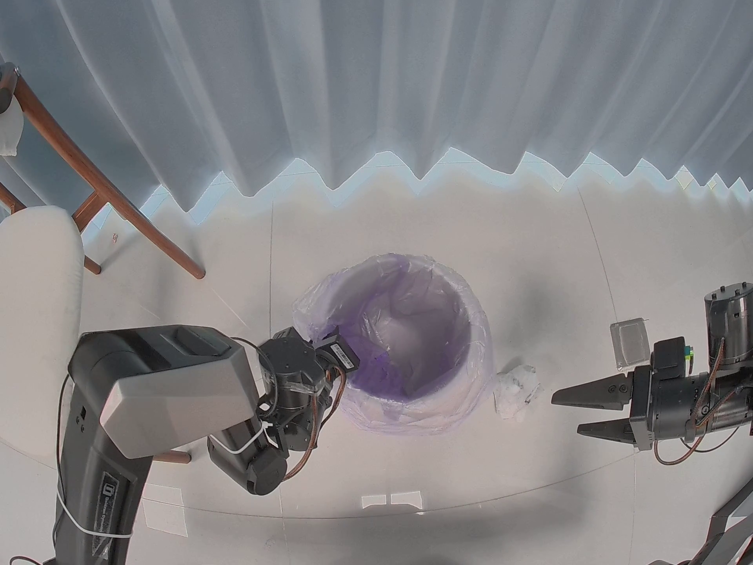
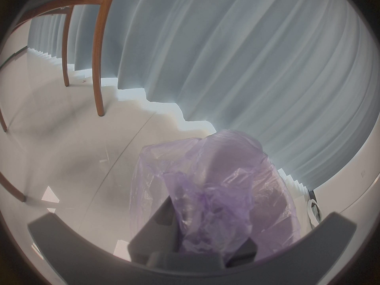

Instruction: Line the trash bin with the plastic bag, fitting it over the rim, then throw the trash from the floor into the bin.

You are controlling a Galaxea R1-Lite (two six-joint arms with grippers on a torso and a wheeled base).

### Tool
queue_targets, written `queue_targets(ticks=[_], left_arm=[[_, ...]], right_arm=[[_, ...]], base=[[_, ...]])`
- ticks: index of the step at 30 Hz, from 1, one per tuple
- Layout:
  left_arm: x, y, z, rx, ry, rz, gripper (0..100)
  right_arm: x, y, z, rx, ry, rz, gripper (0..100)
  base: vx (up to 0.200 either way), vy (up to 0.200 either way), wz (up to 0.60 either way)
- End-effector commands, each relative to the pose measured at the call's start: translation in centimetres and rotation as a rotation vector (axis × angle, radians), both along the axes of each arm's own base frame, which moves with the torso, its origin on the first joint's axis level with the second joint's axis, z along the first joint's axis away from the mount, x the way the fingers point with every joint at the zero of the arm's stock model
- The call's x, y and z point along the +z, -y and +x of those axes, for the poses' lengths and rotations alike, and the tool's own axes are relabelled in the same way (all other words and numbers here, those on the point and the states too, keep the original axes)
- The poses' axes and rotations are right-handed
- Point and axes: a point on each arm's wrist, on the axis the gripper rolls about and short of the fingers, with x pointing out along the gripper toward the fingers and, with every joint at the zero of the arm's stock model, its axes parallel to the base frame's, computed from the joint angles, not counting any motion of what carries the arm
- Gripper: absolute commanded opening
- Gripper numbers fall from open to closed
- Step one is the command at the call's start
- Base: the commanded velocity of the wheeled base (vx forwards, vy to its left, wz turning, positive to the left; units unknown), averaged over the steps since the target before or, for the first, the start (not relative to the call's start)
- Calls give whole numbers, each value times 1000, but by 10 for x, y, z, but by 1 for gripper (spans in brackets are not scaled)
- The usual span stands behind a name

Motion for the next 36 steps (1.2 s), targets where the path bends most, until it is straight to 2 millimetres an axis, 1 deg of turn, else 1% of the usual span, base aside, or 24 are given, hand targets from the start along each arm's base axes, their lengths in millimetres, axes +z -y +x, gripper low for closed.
queue_targets(ticks=[1,4,5,10,15,18,19,20,23,24,27,29,31,32,33,34,35,36], left_arm=[[-10,6,-5,-16,-20,12,100],[-7,6,-5,-16,-5,-1,100],[-4,7,-6,-21,3,-8,100],[-2,8,-11,-27,-2,-1,100],[14,-1,-32,-34,-23,8,100],[24,-11,-46,-33,-37,18,100],[31,-20,-57,-33,-50,27,100],[31,-20,-57,-33,-50,27,100],[51,-42,-86,-41,-66,29,100],[55,-45,-90,-45,-64,22,100],[71,-58,-107,-68,-50,-5,100],[83,-65,-116,-71,-26,-22,100],[98,-75,-124,-69,13,-46,100],[100,-76,-125,-71,18,-49,100],[111,-82,-132,-90,53,-72,100],[115,-83,-135,-99,64,-79,100],[123,-85,-139,-116,92,-97,100],[123,-85,-139,-116,92,-97,100]], right_arm=[[0,0,0,-1,-1,-1,100],[-1,0,0,-2,-2,-3,100],[-1,0,0,-7,-5,-8,100],[-8,-1,7,-79,-34,-54,100],[-17,-3,16,-145,-85,-84,100],[-18,-5,20,-161,-103,-85,100],[-19,-8,25,-169,-118,-81,100],[-19,-8,25,-169,-118,-81,100],[-16,-27,42,-211,-185,-26,100],[-15,-32,46,-224,-197,-17,100],[-18,-56,61,-275,-244,-2,100],[-25,-72,69,-298,-264,-20,100],[-39,-92,80,-318,-273,-75,100],[-41,-94,81,-322,-274,-84,100],[-52,-108,86,-327,-268,-127,100],[-57,-113,88,-330,-270,-143,100],[-65,-123,93,-334,-266,-172,100],[-65,-123,93,-334,-266,-172,100]], base=[[0,0,0],[0,0,0],[0,0,0],[0,0,0],[0,0,0],[0,0,0],[0,0,0],[0,0,0],[0,0,0],[0,0,0],[0,0,0],[0,0,0],[0,0,0],[0,0,0],[0,0,0],[0,0,0],[0,0,0],[0,0,0]])
